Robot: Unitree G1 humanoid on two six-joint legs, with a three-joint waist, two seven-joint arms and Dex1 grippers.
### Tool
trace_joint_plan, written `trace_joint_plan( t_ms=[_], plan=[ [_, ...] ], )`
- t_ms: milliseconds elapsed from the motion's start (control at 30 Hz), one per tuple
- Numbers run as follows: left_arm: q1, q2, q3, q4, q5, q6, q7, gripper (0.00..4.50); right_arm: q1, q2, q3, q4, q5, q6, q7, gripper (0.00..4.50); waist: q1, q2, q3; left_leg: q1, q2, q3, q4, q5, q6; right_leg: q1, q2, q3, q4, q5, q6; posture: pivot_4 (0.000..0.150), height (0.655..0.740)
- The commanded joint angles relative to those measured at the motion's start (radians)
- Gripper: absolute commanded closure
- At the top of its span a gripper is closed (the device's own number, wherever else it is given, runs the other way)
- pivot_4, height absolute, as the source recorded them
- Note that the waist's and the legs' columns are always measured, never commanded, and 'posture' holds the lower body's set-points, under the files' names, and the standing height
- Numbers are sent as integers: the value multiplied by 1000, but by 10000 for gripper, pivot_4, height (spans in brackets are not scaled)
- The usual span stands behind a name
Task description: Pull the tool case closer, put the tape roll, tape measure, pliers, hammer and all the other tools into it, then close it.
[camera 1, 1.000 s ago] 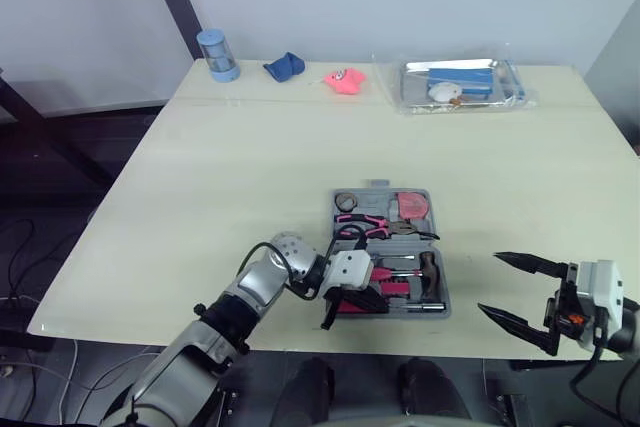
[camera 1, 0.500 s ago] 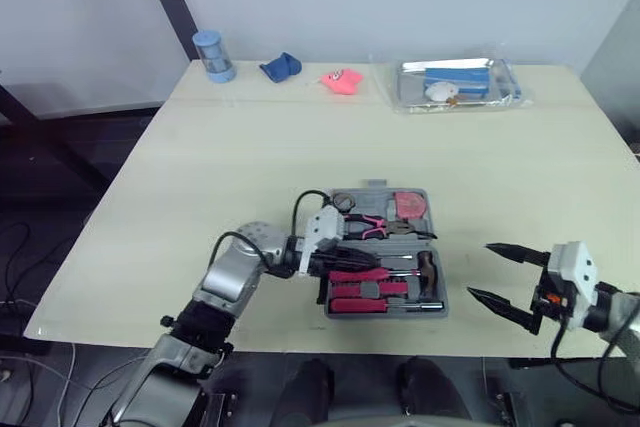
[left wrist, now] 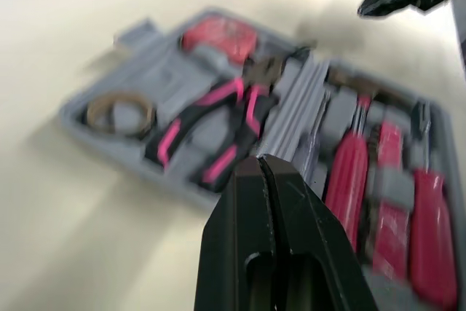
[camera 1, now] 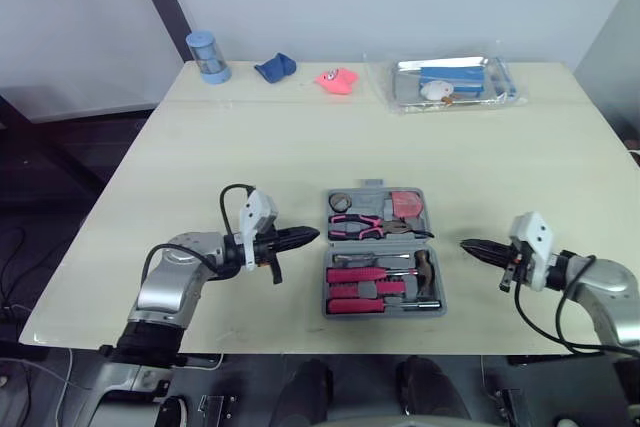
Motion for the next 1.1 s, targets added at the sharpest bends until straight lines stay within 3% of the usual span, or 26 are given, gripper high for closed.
trace_joint_plan(
  t_ms=[33, 500, 1100],
  plan=[
    [-18, 9, -16, 67, 40, -58, -19, 45000, -62, 14, 42, 38, -43, -15, 9, 44615, 0, 0, 0, 0, 0, 0, 0, 0, 0, 0, 0, 0, 0, 0, 0, 1500, 7400],
    [-129, -34, -69, 346, 129, -167, -74, 45000, -163, 78, 137, 173, -151, -52, 2, 44615, -2, 0, 0, 0, 0, 0, 0, 0, 0, -1, 0, 0, 0, 0, 0, 1500, 7400],
    [-203, -100, -106, 473, 189, -202, -116, 45000, -234, 147, 157, 252, -195, -98, -5, 44615, -6, 0, 0, 0, 0, 0, 0, 0, 0, -1, 0, 0, 1, 0, 0, 1500, 7400]
  ],
)
